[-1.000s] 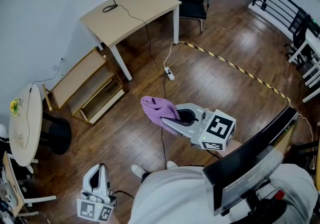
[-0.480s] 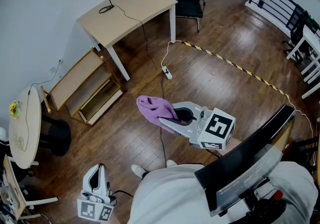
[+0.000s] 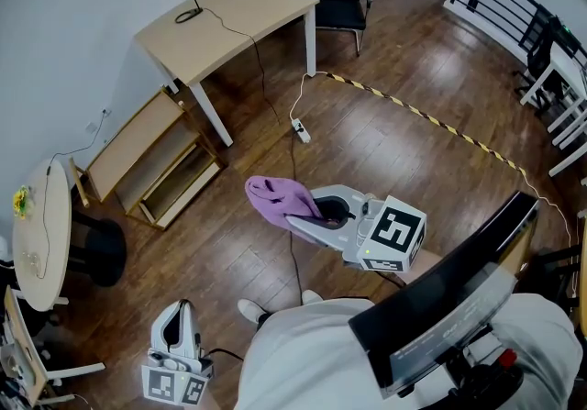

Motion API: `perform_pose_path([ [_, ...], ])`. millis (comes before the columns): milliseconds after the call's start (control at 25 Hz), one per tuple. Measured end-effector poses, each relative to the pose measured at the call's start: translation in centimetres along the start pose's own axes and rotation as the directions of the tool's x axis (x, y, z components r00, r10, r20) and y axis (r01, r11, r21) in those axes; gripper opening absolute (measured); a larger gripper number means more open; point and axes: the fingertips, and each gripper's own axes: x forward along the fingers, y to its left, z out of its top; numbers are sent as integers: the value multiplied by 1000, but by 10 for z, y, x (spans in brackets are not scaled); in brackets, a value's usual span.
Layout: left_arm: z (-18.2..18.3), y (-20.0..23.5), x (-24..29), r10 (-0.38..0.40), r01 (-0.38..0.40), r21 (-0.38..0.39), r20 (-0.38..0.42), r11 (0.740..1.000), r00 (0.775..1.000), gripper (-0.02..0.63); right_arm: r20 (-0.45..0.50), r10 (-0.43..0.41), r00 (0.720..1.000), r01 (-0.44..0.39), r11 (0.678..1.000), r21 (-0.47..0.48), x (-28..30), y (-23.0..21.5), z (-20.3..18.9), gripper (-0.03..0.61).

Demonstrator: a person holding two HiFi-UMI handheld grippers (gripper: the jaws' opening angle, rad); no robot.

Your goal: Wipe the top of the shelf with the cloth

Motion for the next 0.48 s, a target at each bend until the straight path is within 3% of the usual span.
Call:
perform_pose_path([
  [480, -7, 1, -2, 18, -18, 10, -23, 1000, 1000, 21, -21, 25, 999, -25, 1000, 9, 9, 3, -6, 51],
])
